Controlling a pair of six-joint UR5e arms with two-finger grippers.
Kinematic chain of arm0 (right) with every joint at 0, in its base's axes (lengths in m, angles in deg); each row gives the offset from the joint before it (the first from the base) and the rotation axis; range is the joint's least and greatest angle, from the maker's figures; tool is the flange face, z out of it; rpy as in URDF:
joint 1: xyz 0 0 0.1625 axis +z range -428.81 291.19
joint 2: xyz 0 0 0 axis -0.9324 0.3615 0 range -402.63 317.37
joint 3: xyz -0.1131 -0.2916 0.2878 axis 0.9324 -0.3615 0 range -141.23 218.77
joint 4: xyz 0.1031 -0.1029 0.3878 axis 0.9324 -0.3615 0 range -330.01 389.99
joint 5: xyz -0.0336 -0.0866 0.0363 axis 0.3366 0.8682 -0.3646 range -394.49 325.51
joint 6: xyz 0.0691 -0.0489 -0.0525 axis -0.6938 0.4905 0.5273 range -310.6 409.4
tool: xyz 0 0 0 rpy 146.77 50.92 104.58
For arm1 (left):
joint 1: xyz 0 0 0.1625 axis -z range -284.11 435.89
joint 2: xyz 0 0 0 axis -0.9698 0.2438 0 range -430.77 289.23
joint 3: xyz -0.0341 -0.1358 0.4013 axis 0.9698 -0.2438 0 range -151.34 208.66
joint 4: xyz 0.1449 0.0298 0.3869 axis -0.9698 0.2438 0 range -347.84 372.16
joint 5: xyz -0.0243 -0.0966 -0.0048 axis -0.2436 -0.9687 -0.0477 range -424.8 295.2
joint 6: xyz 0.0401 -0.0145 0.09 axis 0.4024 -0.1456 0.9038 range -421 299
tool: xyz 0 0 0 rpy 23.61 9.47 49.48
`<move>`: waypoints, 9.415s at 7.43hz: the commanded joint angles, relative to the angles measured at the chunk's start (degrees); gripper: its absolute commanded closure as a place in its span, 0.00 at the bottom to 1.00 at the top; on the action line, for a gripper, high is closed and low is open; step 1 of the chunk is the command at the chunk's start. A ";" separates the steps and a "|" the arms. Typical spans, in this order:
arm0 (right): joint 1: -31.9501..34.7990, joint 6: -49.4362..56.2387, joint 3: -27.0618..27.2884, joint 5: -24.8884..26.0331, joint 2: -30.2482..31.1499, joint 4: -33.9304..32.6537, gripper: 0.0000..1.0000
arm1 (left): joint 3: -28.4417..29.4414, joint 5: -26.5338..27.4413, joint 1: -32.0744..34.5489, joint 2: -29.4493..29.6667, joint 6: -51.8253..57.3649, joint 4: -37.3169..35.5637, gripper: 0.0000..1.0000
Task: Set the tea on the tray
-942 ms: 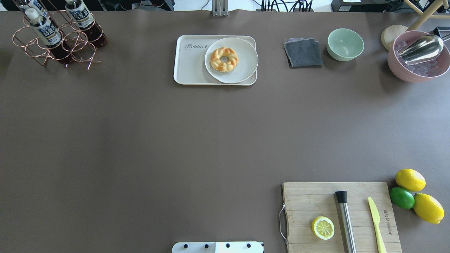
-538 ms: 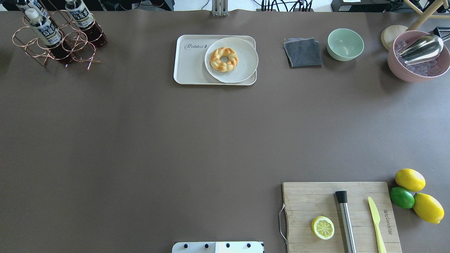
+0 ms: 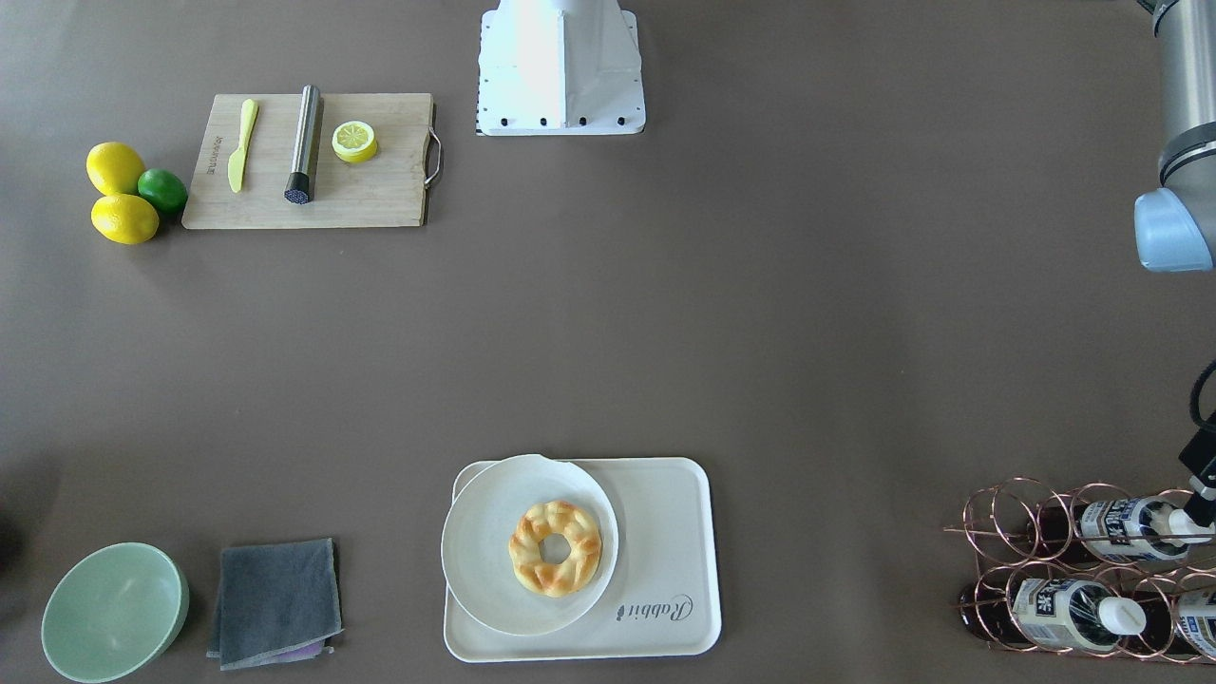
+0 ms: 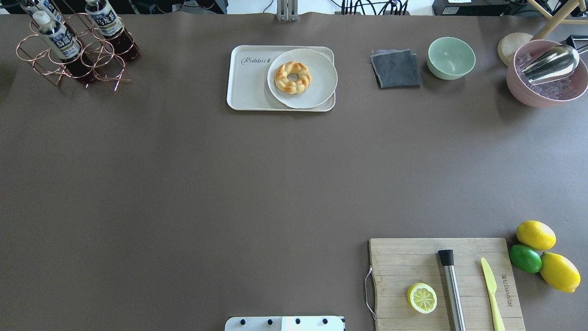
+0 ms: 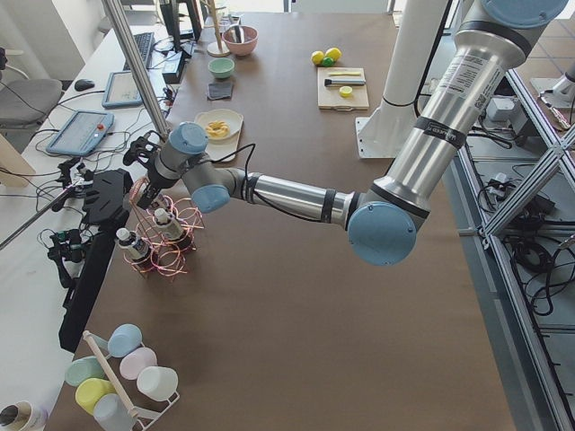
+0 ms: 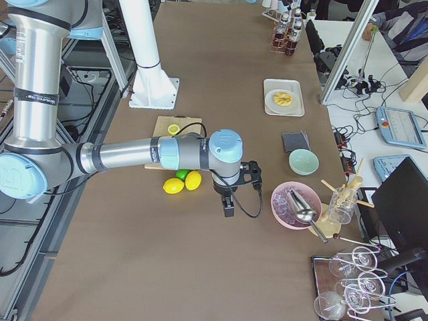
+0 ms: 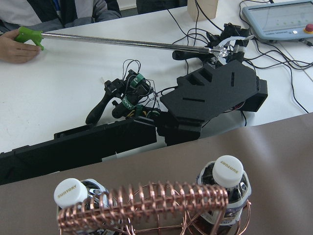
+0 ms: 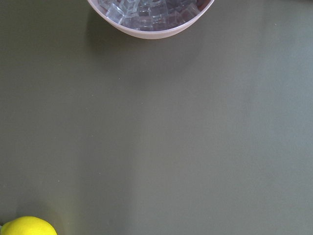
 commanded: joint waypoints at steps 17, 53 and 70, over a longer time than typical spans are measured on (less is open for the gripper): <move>0.62 -0.52 0.36 -0.69 1.02 -0.04 0.00 | 0.35 1.71 -2.61 -2.64 -6.31 3.10 1.00; -22.01 -48.52 10.28 -6.06 -20.21 0.93 0.00 | -42.81 32.44 -43.00 4.77 -17.59 -42.88 0.02; -60.55 -87.36 -11.32 31.48 -61.29 -3.29 0.30 | -32.28 -7.17 -5.33 -25.75 10.92 -13.35 0.02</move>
